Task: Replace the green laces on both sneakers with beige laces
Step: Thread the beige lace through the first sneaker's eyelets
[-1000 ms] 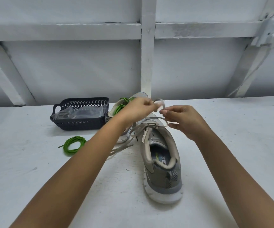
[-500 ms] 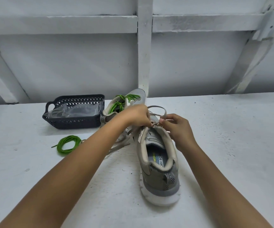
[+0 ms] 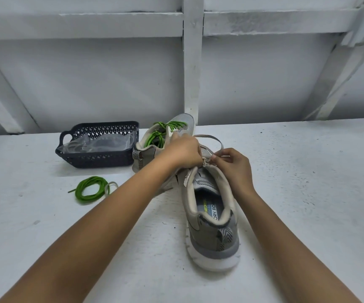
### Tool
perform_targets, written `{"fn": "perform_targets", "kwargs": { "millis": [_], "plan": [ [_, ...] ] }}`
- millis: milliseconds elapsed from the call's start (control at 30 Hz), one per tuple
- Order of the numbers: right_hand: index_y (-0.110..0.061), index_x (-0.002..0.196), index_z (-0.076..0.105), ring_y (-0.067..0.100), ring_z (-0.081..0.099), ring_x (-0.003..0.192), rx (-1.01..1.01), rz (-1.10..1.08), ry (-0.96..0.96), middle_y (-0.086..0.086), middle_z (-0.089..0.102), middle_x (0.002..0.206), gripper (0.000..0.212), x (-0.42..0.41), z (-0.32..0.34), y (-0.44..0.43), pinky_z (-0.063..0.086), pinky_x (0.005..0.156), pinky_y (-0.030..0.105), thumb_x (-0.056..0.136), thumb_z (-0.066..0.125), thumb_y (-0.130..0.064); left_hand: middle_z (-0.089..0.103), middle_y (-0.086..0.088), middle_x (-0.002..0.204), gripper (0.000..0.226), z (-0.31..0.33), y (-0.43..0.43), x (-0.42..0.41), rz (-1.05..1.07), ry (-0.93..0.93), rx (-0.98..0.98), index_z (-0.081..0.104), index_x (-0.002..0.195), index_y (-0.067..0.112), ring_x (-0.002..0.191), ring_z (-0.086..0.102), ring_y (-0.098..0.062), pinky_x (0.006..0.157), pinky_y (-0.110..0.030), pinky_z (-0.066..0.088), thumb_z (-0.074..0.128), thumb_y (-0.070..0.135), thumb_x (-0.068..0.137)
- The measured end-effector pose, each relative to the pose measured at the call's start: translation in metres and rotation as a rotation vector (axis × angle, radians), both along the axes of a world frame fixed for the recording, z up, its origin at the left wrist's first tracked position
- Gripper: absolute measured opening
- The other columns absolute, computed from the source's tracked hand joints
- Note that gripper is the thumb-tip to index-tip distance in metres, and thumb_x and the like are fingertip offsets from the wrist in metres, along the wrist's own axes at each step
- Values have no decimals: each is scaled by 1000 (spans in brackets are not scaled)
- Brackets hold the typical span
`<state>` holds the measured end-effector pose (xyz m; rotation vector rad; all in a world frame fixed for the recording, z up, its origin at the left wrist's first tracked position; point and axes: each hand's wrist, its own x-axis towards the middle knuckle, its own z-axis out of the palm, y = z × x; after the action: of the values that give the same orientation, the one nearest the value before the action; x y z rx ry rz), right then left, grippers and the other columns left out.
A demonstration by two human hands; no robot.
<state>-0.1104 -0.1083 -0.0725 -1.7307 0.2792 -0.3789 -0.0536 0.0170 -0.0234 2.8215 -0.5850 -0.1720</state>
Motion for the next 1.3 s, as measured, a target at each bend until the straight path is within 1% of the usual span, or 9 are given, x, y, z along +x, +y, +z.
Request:
{"fn": "perform_targets", "kwargs": {
  "millis": [133,300,433,633,767,1000,1167,1233,1300],
  "plan": [
    [-7,83,66,4,57,58,-63,-12,-14,-4,65,67,3,2,-3,-1,39,52,4,84,68,-9,70,-4,100,15,-3,-2,-5,42,104,-135,75,89,19,103,60,-20,91,-27,46,62,18,81],
    [-8,80,68,2,56,58,-67,-17,2,-5,65,67,5,5,-7,-3,40,53,6,82,70,-12,70,1,88,15,-13,0,-11,104,121,-269,76,91,21,110,56,-20,101,-32,39,64,20,82],
    [-10,79,68,1,59,59,5,-30,16,-4,67,69,4,8,-10,-3,44,58,11,82,71,-13,57,16,65,13,-27,1,-5,139,134,-305,70,69,35,112,54,-26,98,-33,41,65,27,78],
    [-10,77,67,-5,58,57,28,-11,3,-4,68,71,7,8,-11,-2,44,58,8,82,71,-12,69,4,87,22,-40,2,2,162,124,-328,62,59,44,116,50,-26,93,-28,29,64,33,77],
    [-5,76,70,8,60,70,-45,75,53,6,71,77,13,10,-12,-2,46,68,22,83,71,-17,71,-1,94,15,-40,0,1,183,137,-340,60,58,47,118,47,-25,94,-28,25,61,41,72],
    [-10,78,64,12,56,70,-88,113,125,3,65,76,12,10,-3,0,41,65,25,88,60,-15,63,-5,95,30,-34,-4,-3,198,108,-300,57,55,26,108,48,-26,94,-34,34,59,37,83],
    [-8,78,50,19,48,74,-113,20,172,6,58,77,14,12,0,1,34,58,26,89,47,-15,50,-1,64,20,-6,10,-23,200,39,-598,57,65,9,59,43,-10,56,-26,35,57,15,83],
    [-6,80,49,19,46,73,-145,3,178,1,52,71,18,10,1,3,32,54,20,93,44,-17,53,0,66,19,5,20,-27,242,-10,-735,57,70,7,63,46,-12,59,-27,36,54,13,87],
    [-6,81,46,15,50,66,-97,0,155,-3,53,68,15,8,3,3,32,46,13,92,41,-14,62,1,67,24,16,33,-29,297,141,-1127,54,71,9,71,59,-14,69,-27,46,44,8,92]
  ]
}}
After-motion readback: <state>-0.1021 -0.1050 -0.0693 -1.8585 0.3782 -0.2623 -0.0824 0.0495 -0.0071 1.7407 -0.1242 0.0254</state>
